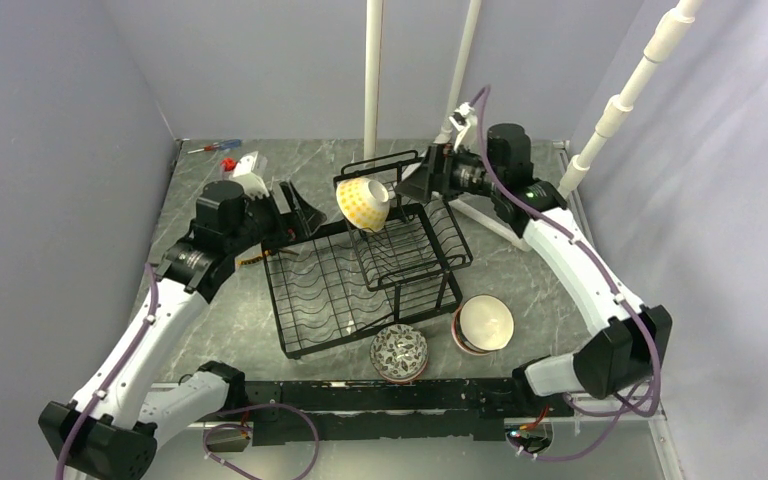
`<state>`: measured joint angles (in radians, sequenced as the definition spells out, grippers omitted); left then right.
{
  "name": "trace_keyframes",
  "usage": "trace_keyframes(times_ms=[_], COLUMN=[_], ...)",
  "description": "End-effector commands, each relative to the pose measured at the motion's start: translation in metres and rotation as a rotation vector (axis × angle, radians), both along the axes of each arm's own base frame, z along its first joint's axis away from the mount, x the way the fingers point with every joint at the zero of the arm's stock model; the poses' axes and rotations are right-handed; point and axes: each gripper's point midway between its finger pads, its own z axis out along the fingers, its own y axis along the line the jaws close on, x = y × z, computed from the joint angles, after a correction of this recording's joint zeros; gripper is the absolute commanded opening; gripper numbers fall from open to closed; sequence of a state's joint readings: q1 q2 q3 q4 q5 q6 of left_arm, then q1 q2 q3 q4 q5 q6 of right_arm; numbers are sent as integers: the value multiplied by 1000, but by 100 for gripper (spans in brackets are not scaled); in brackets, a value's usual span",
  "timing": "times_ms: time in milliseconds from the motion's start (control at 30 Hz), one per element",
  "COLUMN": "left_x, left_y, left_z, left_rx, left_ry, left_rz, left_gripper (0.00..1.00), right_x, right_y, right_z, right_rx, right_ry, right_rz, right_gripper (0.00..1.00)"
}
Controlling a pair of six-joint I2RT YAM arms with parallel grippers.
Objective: Load the bowls into the dish rack
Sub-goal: Turn the bowl upside down on the dish rack.
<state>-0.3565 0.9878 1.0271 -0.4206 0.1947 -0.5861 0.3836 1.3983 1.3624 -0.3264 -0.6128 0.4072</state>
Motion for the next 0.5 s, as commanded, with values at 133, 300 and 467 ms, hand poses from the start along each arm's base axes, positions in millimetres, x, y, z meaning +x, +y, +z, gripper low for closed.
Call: trace_keyframes(times_ms=[133,300,467], left_x=[-20,-38,-56], left_y=[6,-3,-8], left_z=[-21,-44,-81], left_rx=[-16,-64,-60], left_ry=[-16,89,267], left_rz=[-5,-55,-92], left_gripper=[95,95,95], right_x=[-1,-1,-4], right_y=[-53,-72,-75], right_z=[25,21,14], right_rx=[108,107,104], right_ry=[-96,-95,-78], right_rz=[-119,-170,-172], right_gripper=[87,87,87])
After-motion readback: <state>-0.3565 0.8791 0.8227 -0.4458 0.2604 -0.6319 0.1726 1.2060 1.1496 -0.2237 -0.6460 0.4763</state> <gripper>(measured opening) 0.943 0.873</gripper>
